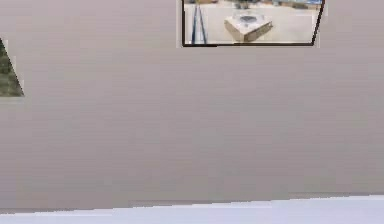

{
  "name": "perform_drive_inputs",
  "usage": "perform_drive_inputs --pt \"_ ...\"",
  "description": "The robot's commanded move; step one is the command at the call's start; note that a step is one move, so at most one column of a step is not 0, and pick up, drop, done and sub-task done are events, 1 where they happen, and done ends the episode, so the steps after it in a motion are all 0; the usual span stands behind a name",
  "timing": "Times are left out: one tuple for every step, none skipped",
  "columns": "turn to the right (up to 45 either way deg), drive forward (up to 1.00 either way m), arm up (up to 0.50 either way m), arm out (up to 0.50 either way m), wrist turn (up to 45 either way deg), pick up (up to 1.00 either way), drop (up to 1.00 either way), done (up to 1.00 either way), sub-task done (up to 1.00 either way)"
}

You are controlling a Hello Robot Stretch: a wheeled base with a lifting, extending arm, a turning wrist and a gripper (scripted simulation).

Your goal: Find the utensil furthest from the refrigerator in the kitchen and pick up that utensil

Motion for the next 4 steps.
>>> perform_drive_inputs --pt "39.0 0.0 0.0 0.0 0.0 0.0 0.0 0.0 0.0" --pt "0.0 0.15 0.0 0.0 0.0 0.0 0.0 0.0 0.0" --pt "45.0 0.0 0.0 0.0 0.0 0.0 0.0 0.0 0.0" --pt "0.0 0.8 0.0 0.0 0.0 0.0 0.0 0.0 0.0"
